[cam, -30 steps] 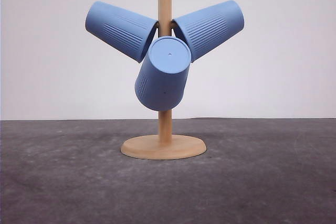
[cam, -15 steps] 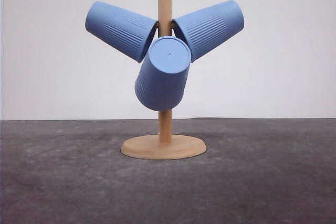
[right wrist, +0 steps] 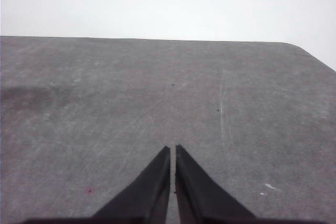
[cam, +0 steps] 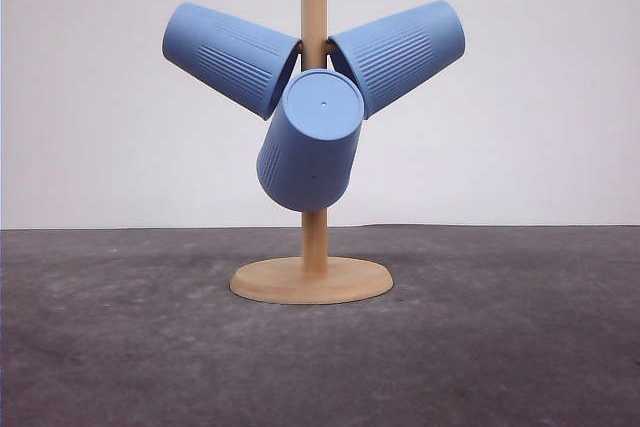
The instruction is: Place three cups
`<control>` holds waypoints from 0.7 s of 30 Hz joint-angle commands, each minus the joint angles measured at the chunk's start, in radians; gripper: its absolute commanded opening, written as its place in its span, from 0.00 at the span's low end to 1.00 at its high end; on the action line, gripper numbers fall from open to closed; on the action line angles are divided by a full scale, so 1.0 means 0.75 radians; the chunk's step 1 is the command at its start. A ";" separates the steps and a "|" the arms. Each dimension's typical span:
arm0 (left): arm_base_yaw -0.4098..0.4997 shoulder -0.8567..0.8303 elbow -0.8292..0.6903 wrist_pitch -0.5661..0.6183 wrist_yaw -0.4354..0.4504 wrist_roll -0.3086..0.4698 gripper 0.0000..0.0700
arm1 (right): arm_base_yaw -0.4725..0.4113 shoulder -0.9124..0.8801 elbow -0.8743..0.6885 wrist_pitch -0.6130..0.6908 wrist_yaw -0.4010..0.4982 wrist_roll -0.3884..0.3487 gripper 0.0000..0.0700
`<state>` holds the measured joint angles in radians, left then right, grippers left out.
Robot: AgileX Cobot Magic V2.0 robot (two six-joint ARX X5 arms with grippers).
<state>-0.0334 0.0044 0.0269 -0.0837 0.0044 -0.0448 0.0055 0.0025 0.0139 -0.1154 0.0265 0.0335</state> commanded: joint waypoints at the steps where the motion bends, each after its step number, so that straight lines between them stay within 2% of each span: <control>1: 0.001 -0.002 -0.019 0.012 0.003 0.000 0.00 | -0.002 0.001 -0.003 0.014 0.001 0.015 0.02; 21: 0.001 -0.002 -0.019 0.012 0.003 0.000 0.00 | -0.002 0.001 -0.003 0.014 0.001 0.015 0.02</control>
<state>-0.0334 0.0044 0.0269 -0.0837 0.0044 -0.0448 0.0055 0.0025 0.0139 -0.1154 0.0265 0.0338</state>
